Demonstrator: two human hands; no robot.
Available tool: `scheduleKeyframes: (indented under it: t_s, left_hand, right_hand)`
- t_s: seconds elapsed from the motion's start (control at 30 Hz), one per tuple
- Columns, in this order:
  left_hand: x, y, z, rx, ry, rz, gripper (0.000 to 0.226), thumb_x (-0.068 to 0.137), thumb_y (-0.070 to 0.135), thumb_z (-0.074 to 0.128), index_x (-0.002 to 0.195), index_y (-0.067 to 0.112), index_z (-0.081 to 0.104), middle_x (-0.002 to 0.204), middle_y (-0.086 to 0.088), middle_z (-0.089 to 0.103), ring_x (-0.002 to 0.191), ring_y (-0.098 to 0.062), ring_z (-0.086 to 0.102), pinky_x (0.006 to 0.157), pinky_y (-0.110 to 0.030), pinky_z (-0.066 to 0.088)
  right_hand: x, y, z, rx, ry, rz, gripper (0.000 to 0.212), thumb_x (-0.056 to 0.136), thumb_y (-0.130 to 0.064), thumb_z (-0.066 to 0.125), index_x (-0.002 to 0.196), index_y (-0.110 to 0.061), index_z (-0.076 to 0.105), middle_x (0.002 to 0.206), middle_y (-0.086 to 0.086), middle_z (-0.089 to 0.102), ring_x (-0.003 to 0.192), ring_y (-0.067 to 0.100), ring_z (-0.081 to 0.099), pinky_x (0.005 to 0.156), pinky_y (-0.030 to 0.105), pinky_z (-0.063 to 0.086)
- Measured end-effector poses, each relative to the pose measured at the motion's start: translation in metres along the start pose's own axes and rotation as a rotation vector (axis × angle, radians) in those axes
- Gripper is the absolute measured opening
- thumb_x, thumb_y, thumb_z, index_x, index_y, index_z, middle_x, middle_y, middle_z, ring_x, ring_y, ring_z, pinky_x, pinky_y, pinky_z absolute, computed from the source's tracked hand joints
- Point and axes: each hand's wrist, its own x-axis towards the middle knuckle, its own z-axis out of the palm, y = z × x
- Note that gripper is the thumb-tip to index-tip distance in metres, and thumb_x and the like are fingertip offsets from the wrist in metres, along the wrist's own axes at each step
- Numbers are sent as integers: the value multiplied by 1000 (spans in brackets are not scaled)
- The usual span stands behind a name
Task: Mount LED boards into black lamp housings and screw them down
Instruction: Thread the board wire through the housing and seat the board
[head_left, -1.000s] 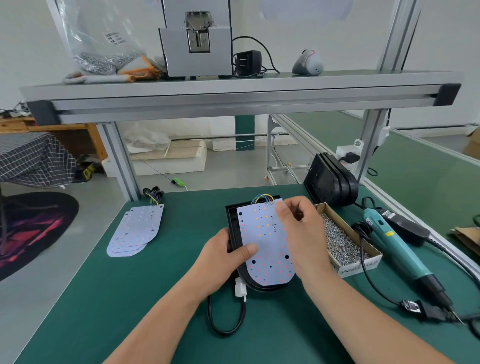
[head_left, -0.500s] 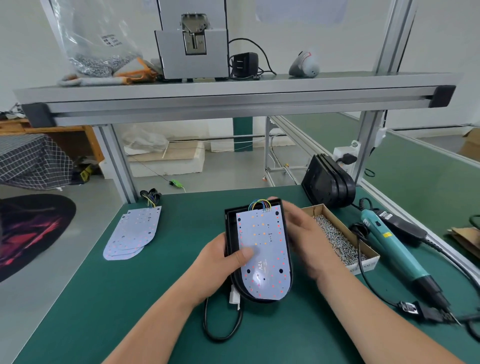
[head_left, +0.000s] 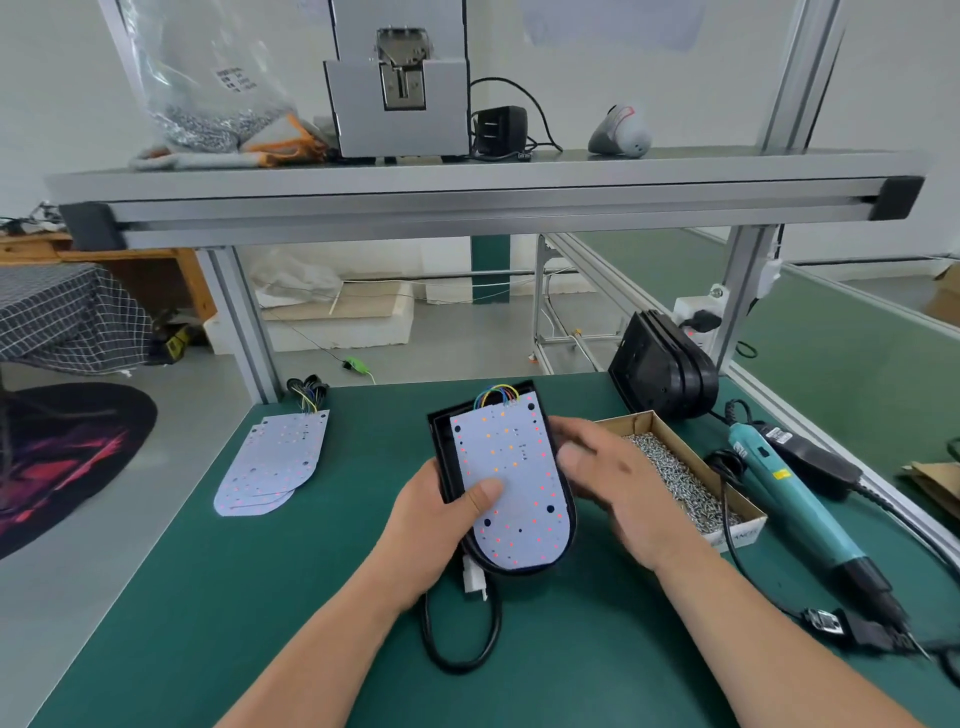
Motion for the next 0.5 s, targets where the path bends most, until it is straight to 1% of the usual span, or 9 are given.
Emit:
scheduleKeyframes:
  t_s: [0.03, 0.1, 0.17, 0.23, 0.27, 0.37, 0.4, 0.47, 0.5]
  left_hand:
    - [0, 0, 0, -1, 16, 1, 46, 87, 49, 77, 126, 26, 69, 122, 12, 78, 114, -13, 74, 102, -48, 58]
    - [1, 1, -2, 8, 1, 1, 54, 83, 56, 77, 126, 25, 68, 122, 11, 78, 113, -13, 74, 103, -50, 58]
    - [1, 2, -4, 23, -43, 8, 62, 79, 59, 80, 130, 25, 66, 124, 10, 78, 116, -14, 74, 103, -50, 57]
    - [0, 2, -3, 38, -81, 16, 60, 83, 50, 82, 134, 25, 64, 127, 9, 77, 119, -15, 73, 104, -49, 57]
    - [0, 3, -3, 38, -83, 17, 57, 84, 46, 82, 134, 25, 64, 127, 9, 77, 118, -14, 73, 104, -49, 57]
    - [0, 2, -2, 17, -44, 7, 51, 83, 40, 80, 130, 25, 66, 123, 10, 78, 115, -14, 74, 104, -49, 57]
    - [0, 2, -2, 9, -42, 2, 51, 82, 39, 80, 129, 24, 66, 123, 9, 78, 115, -14, 74, 104, -49, 57]
    - [-1, 2, -2, -19, -78, -10, 51, 83, 36, 81, 130, 23, 66, 124, 9, 78, 115, -14, 74, 103, -45, 58]
    - [-2, 2, -2, -34, -108, -16, 52, 83, 36, 82, 131, 23, 66, 125, 9, 78, 116, -14, 74, 102, -41, 59]
  right_hand:
    - [-1, -1, -2, -71, -60, -1, 51, 91, -29, 76, 141, -25, 62, 133, -3, 72, 122, 17, 68, 96, 32, 56]
    - [-1, -4, -1, -214, -120, 50, 62, 88, -15, 82, 143, -24, 56, 132, -10, 72, 122, 12, 68, 98, 33, 57]
    - [0, -10, 3, -397, -75, 67, 63, 84, -23, 85, 139, -29, 54, 123, -18, 73, 115, 2, 69, 99, 35, 57]
    - [-1, -13, 8, -560, 16, 41, 66, 77, -39, 84, 134, -35, 51, 116, -22, 72, 108, -7, 66, 94, 28, 55]
    - [-1, -13, 10, -579, 38, 33, 68, 75, -42, 83, 133, -35, 50, 115, -23, 72, 107, -7, 66, 92, 26, 55]
    - [-1, -7, 9, -454, -4, 27, 63, 76, -42, 83, 131, -30, 54, 115, -18, 74, 107, -1, 69, 90, 28, 57]
    - [0, -6, 10, -352, 10, 19, 52, 81, -42, 80, 126, -28, 60, 114, -16, 75, 105, 1, 70, 89, 29, 57]
    - [3, -5, 10, -104, 135, 13, 23, 98, -39, 64, 112, -24, 71, 110, -7, 76, 99, 9, 69, 86, 32, 55]
    - [5, -4, 9, -10, 186, 11, 21, 105, -31, 55, 111, -23, 74, 112, 0, 77, 98, 13, 68, 84, 31, 55]
